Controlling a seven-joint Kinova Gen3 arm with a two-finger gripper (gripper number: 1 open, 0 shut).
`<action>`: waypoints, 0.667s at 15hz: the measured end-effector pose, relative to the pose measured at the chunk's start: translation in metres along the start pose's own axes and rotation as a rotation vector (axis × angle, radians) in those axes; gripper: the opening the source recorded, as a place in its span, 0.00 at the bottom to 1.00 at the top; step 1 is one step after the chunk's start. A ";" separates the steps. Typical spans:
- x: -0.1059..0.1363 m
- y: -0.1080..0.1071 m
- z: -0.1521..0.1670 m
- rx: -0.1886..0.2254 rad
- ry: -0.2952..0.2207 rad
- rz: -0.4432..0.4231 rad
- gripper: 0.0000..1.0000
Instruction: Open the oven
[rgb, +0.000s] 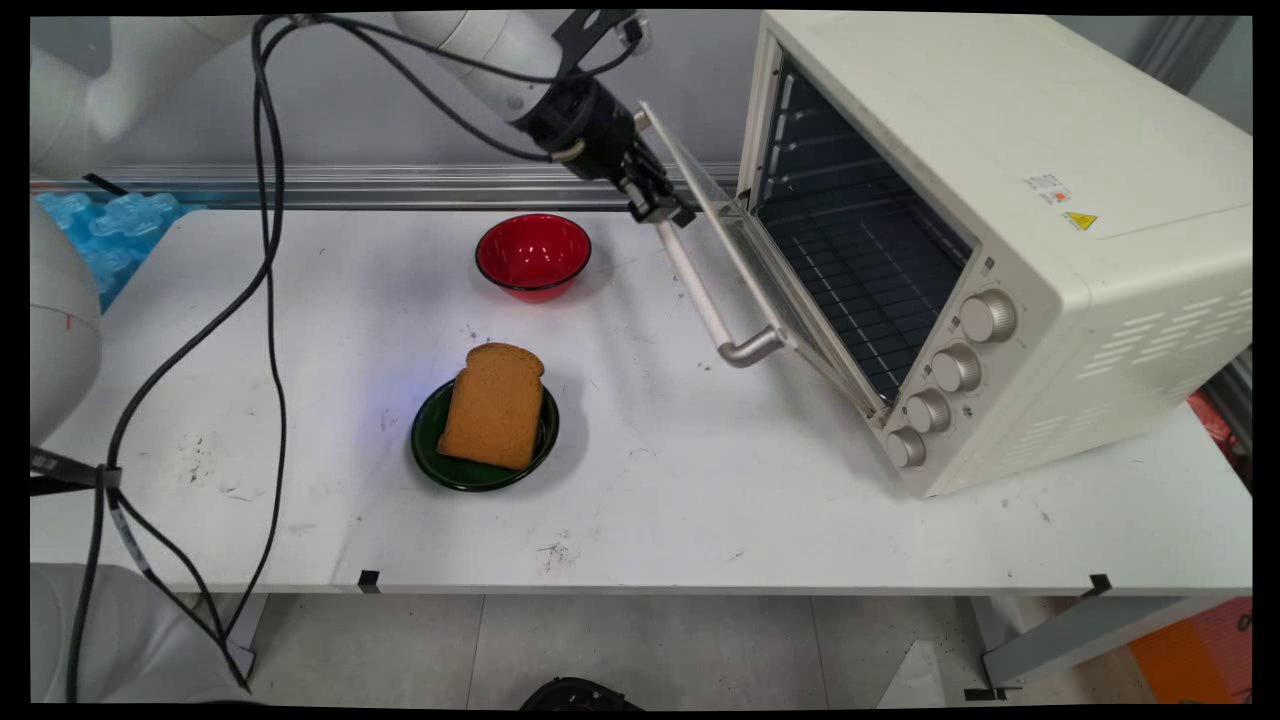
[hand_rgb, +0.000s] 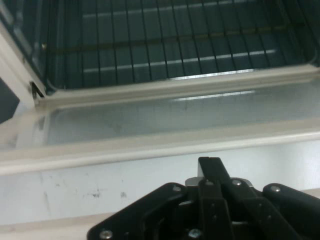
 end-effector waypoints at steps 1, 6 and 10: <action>-0.003 0.000 0.000 0.000 -0.001 -0.001 0.00; -0.025 0.001 0.005 0.002 0.002 -0.016 0.00; -0.039 0.001 0.011 0.009 0.007 -0.023 0.00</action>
